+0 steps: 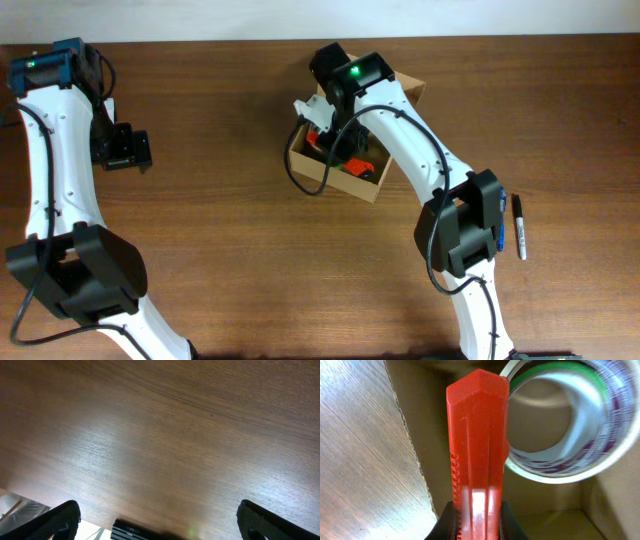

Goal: Pack container
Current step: 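Carry the orange cutter into the box and lower it beside the tapes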

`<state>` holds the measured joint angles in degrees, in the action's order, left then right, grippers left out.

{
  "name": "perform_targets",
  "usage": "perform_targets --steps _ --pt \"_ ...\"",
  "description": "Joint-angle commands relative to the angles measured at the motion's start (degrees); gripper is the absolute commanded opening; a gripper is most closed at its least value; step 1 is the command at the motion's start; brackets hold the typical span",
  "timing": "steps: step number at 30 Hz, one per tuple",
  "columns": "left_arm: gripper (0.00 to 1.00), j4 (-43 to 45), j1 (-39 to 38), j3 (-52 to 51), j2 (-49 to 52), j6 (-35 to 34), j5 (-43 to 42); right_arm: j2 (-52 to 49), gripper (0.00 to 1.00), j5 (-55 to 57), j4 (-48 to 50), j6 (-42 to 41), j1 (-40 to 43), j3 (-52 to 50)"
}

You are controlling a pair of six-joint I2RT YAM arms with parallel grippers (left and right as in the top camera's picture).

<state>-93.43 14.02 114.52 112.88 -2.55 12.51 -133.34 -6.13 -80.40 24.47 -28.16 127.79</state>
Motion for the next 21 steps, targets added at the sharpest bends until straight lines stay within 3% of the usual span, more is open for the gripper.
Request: perform_targets --steps 1,21 --pt "1.00 -0.02 0.39 -0.26 -0.24 0.87 0.61 -0.24 0.06 -1.66 0.96 0.63 -0.98 -2.71" --pt "1.00 -0.02 0.39 -0.26 -0.24 0.87 0.61 -0.24 0.07 -3.13 1.73 2.89 -1.68 -5.16"
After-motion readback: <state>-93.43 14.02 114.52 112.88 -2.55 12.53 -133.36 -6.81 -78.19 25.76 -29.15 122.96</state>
